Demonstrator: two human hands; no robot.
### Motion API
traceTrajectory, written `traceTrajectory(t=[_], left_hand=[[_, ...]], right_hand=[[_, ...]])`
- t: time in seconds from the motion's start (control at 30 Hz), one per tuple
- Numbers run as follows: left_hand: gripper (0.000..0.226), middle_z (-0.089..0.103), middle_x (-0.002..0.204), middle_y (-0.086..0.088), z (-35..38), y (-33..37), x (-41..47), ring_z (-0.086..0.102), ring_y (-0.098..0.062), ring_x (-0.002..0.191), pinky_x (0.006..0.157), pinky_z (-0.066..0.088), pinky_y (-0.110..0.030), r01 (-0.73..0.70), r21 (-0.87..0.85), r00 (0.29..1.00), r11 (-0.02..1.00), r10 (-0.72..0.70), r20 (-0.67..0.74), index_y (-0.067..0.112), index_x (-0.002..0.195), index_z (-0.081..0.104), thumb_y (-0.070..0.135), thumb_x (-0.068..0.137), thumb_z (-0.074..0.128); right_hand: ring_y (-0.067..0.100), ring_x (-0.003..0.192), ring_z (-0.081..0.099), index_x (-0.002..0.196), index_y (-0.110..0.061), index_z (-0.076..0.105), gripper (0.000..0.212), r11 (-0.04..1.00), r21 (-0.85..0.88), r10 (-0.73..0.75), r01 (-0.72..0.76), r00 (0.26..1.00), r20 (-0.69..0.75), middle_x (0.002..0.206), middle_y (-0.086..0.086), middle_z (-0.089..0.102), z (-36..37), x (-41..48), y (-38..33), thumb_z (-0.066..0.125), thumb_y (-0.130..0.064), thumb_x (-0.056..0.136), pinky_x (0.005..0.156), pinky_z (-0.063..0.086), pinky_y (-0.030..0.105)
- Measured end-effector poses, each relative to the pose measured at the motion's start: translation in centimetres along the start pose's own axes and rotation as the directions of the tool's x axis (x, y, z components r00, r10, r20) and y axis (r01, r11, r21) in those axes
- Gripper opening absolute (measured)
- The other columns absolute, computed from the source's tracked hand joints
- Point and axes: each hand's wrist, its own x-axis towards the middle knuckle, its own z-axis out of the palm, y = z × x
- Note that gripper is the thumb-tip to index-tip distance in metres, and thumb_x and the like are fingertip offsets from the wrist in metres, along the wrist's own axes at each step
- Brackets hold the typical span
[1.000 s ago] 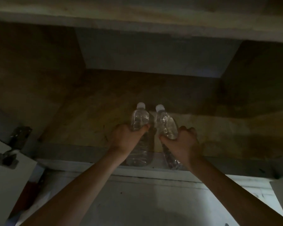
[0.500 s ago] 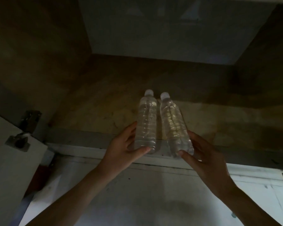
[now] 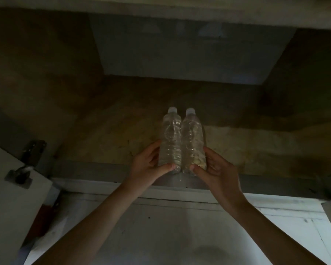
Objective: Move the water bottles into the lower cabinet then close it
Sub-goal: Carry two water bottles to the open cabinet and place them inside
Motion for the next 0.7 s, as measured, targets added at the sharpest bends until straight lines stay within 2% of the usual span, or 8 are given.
traceTrajectory(t=[0.07, 0.2, 0.37, 0.5, 0.7], left_hand=[[0.069, 0.072, 0.105, 0.02, 0.0, 0.3, 0.5, 0.066, 0.004, 0.103, 0.079, 0.05, -0.01, 0.003, -0.002, 1.0, 1.0, -0.003, 0.01, 0.023, 0.13, 0.055, -0.006, 0.073, 0.079], [0.063, 0.073, 0.104, 0.02, 0.1, 0.9, 1.6, 0.066, 0.005, 0.101, 0.078, 0.05, -0.009, -0.005, 0.032, 1.0, 0.999, 0.004, 0.013, 0.031, 0.121, 0.058, -0.001, 0.072, 0.081], [0.061, 0.071, 0.105, 0.016, 0.4, 0.9, 2.2, 0.067, 0.004, 0.099, 0.077, 0.051, -0.011, -0.011, 0.006, 1.0, 1.0, 0.011, -0.005, 0.028, 0.121, 0.058, -0.004, 0.074, 0.079], [0.064, 0.071, 0.111, 0.015, 0.5, 0.6, 2.1, 0.065, 0.001, 0.107, 0.082, 0.051, -0.013, -0.028, 0.012, 1.0, 1.0, 0.028, -0.006, 0.027, 0.127, 0.056, 0.0, 0.075, 0.08], [0.07, 0.069, 0.12, 0.006, 0.6, 0.1, 2.0, 0.065, -0.007, 0.112, 0.088, 0.052, -0.019, -0.035, 0.02, 0.999, 0.999, 0.035, -0.011, 0.018, 0.136, 0.053, 0.001, 0.074, 0.08]], right_hand=[[0.009, 0.099, 0.072, 0.125, -0.012, 0.065, 0.05, 1.0, 0.014, -0.008, 0.008, 1.0, -0.002, 0.108, -0.003, 0.075, -0.1, 0.6, 0.1, 0.076, 0.004, 0.079, 0.082, 0.056, 0.018], [0.014, 0.107, 0.07, 0.135, -0.003, 0.057, 0.061, 1.0, 0.015, 0.007, -0.007, 1.0, -0.004, 0.12, 0.007, 0.071, -0.4, 2.0, 0.6, 0.078, 0.0, 0.078, 0.091, 0.056, 0.027], [0.016, 0.109, 0.069, 0.138, -0.007, 0.054, 0.061, 0.999, 0.035, 0.036, -0.036, 0.999, 0.011, 0.12, 0.004, 0.071, -0.4, 3.0, 0.7, 0.077, -0.004, 0.081, 0.095, 0.056, 0.036], [0.013, 0.108, 0.069, 0.137, -0.006, 0.054, 0.059, 0.999, 0.041, 0.029, -0.028, 0.999, -0.015, 0.12, 0.005, 0.071, -0.2, 2.7, 0.8, 0.076, -0.002, 0.082, 0.089, 0.056, 0.025], [0.009, 0.105, 0.07, 0.137, -0.008, 0.055, 0.06, 0.999, 0.037, 0.016, -0.014, 0.999, -0.047, 0.119, 0.003, 0.071, 0.0, 2.3, 0.8, 0.076, -0.002, 0.082, 0.086, 0.056, 0.021]])
